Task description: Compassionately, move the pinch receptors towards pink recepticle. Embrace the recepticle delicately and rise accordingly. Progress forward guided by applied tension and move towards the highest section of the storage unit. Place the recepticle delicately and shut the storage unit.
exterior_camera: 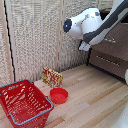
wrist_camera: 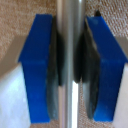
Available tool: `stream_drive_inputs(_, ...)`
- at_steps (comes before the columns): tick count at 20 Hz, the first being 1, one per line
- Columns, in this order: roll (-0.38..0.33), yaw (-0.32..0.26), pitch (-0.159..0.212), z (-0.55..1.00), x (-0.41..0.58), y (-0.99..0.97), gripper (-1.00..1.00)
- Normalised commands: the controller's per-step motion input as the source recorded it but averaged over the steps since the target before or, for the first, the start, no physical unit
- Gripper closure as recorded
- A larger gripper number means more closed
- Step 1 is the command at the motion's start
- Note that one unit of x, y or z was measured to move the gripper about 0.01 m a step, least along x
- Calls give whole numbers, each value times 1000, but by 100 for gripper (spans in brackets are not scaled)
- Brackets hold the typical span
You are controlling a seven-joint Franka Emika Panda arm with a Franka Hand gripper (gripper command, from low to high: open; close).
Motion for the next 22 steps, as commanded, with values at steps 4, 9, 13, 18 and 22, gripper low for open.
stream_drive_inputs(4, 47, 121, -7, 575, 0, -816, 100)
stream_drive_inputs(9, 60, 124, -28, 597, 4, -819, 100)
stream_drive_inputs(13, 39, 88, -1, 531, 0, -896, 100)
stream_drive_inputs(18, 28, 72, 10, 363, 0, -930, 100)
stream_drive_inputs(22, 28, 78, 28, 89, 28, -911, 100)
